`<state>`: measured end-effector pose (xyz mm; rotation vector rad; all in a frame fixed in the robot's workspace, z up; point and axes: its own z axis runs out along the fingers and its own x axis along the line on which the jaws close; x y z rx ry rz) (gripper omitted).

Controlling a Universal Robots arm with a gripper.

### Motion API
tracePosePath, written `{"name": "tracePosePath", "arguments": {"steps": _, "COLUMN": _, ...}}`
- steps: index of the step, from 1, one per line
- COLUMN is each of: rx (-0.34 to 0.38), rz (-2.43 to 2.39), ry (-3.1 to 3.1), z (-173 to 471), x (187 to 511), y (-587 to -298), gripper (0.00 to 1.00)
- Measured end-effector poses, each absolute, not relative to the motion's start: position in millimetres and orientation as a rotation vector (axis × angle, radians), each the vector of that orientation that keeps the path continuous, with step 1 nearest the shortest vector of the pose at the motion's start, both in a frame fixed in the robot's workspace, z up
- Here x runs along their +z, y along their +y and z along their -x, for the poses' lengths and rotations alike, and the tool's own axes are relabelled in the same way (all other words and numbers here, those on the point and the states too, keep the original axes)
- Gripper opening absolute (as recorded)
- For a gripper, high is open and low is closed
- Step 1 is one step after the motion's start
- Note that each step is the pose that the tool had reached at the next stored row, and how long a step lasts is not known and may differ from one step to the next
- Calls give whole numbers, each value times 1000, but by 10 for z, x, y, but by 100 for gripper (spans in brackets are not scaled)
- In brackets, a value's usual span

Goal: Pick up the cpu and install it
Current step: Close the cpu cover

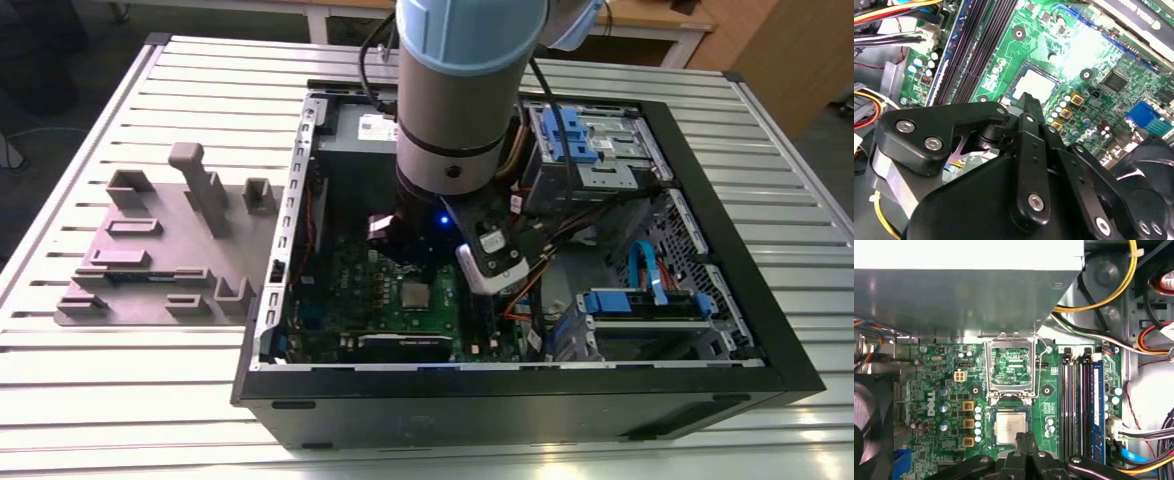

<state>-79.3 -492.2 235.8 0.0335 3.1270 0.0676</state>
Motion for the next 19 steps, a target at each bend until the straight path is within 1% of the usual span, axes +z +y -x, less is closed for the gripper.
{"name": "tracePosePath", "arguments": {"steps": 19, "rx": 70, "rz": 459, "ry": 3100, "z": 786, "x": 2349, "y": -4922, "gripper": 11}}
